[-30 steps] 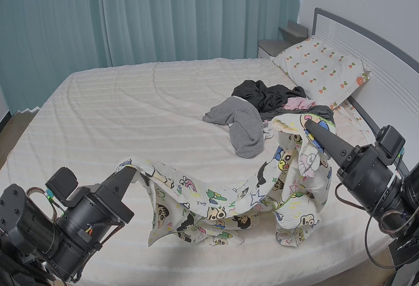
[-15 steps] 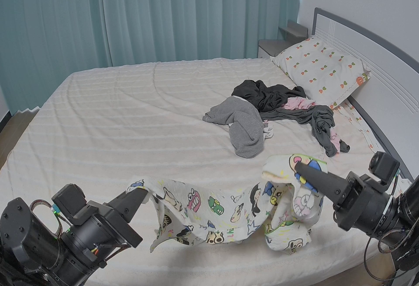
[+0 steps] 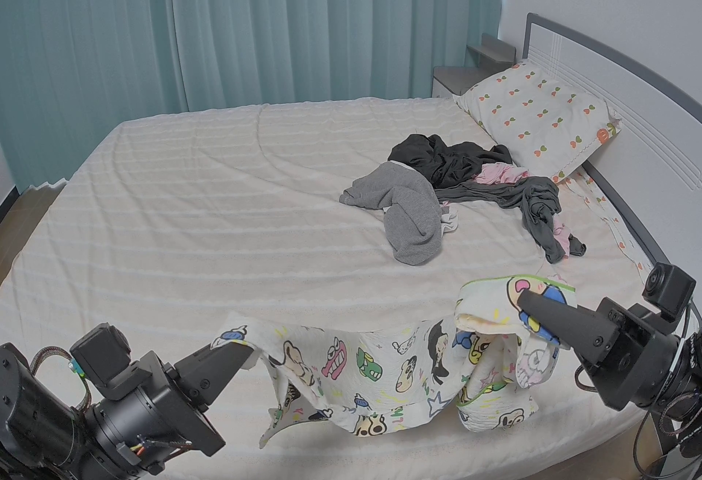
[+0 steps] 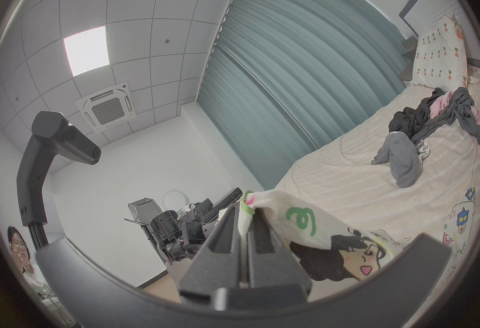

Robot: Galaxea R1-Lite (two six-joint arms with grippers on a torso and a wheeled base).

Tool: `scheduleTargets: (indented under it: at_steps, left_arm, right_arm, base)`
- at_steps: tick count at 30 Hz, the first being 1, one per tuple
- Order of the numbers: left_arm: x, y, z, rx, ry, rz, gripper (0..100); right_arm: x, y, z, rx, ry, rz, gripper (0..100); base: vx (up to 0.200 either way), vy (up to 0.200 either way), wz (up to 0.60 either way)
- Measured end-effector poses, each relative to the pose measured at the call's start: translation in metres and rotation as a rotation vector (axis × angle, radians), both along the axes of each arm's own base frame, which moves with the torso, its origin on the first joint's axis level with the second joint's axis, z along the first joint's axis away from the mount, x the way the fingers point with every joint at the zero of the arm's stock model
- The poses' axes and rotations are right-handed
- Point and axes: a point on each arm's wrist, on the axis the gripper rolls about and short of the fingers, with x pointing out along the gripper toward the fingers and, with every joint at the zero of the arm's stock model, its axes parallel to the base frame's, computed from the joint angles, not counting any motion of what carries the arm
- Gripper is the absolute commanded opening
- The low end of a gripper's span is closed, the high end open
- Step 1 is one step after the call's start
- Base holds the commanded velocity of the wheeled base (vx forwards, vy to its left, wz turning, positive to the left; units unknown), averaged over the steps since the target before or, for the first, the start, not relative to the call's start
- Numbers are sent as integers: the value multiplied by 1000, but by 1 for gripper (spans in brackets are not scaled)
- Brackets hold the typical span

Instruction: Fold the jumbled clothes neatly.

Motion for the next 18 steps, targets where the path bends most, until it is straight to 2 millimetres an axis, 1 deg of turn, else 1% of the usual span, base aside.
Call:
scheduleTargets:
  at_steps: [5,9,12,15,18]
  left_arm:
    - [-5,0,3,-19,-10,-42,0]
    - [-4,1,3,-18,-11,-30,0]
    - [5,0,0,2,1,11,0]
    - [17,-2,-2,14,11,64,0]
    - [32,-8,-2,16,12,105,0]
  right_arm:
    - [-5,-2,1,4,-11,36,0]
    - [-6,-2,2,8,-13,39,0]
    - [-2,-1,2,6,-8,19,0]
    - [5,2,3,11,0,-7,0]
    - [15,8,6,22,3,-28,0]
  base:
    - [0,0,0]
    - [0,0,0]
    - [0,0,0]
    - [0,0,0]
    - [0,0,0]
